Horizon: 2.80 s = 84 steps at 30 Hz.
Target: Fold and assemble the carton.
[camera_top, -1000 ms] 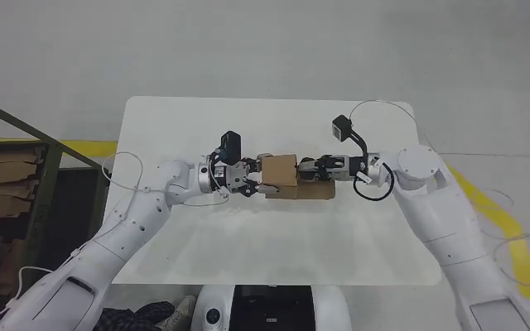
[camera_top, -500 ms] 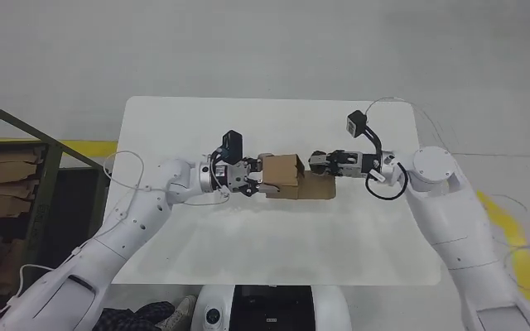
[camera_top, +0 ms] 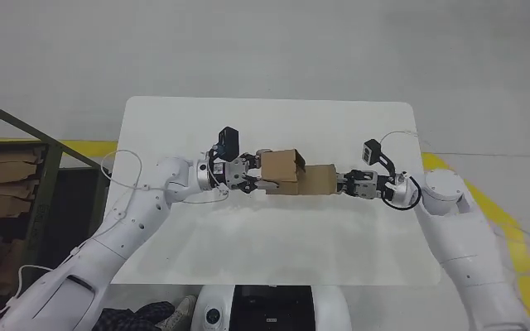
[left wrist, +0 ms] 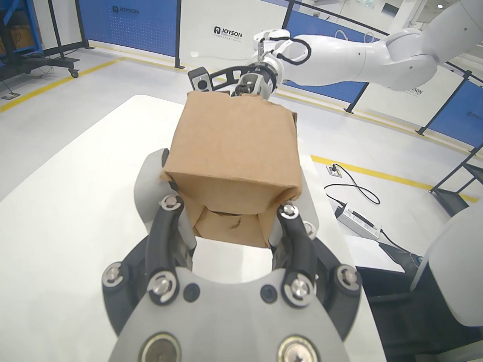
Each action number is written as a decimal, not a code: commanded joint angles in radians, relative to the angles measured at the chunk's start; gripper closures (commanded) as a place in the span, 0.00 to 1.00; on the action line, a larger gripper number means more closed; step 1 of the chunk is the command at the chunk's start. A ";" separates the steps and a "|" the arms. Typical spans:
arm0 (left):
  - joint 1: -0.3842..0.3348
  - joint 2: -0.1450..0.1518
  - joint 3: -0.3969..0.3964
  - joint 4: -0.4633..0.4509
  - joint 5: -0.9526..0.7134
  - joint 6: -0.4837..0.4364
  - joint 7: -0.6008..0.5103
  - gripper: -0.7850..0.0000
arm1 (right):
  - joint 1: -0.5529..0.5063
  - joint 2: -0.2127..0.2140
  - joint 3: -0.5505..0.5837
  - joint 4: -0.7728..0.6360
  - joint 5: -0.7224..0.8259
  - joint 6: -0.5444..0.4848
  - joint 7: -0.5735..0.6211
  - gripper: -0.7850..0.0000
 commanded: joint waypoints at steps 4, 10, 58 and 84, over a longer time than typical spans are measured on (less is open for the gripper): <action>0.004 -0.003 -0.004 0.004 0.002 0.000 0.007 0.53 | 0.051 -0.023 -0.086 0.055 0.046 -0.031 0.028 1.00; 0.005 -0.009 -0.003 0.010 0.006 0.000 -0.006 0.53 | 0.114 -0.048 -0.162 0.089 0.065 -0.057 0.024 1.00; 0.001 -0.046 -0.026 0.056 0.119 0.018 -0.077 0.51 | 0.089 -0.007 -0.098 -0.119 -0.041 0.014 0.005 0.87; 0.022 -0.054 -0.053 0.037 0.146 0.007 -0.073 0.51 | 0.116 -0.008 -0.141 -0.139 -0.051 0.042 -0.023 1.00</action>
